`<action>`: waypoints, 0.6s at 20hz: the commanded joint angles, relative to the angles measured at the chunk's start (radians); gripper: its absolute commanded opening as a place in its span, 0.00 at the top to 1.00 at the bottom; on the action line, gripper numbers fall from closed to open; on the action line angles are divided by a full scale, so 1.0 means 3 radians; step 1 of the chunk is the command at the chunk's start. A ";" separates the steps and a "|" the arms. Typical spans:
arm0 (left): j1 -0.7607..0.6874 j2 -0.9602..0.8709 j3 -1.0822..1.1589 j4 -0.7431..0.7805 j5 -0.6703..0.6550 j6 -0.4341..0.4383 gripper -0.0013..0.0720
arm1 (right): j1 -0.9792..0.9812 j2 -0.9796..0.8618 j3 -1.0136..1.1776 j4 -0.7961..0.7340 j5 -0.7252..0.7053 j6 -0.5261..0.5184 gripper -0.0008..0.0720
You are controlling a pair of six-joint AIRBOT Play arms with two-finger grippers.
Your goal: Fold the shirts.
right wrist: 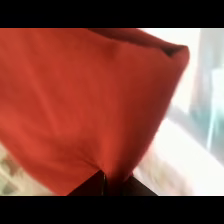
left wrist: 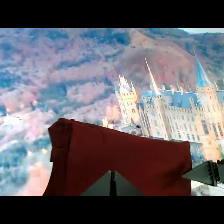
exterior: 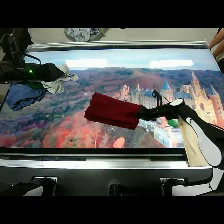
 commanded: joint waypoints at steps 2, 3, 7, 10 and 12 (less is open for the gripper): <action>0.0001 0.0000 -0.0001 -0.0004 0.0001 0.0051 0.94 | -0.0301 0.0273 0.0444 0.0057 0.0340 -0.0432 0.92; 0.0001 0.0001 -0.0001 -0.0004 0.0001 0.0052 0.94 | -0.0484 0.0390 0.0646 -0.0173 0.0487 -0.0273 0.92; 0.0001 0.0000 -0.0003 -0.0004 0.0003 0.0088 0.94 | -0.1319 0.0760 0.1361 -0.0884 0.1137 0.0264 0.92; 0.0001 0.0000 -0.0003 -0.0004 0.0003 0.0089 0.94 | -0.1893 0.0954 0.1676 -0.1005 0.1507 0.0394 0.92; 0.0000 0.0001 -0.0001 -0.0005 -0.0003 0.0175 0.94 | -0.2196 0.1033 0.1773 -0.0999 0.1682 0.0430 0.92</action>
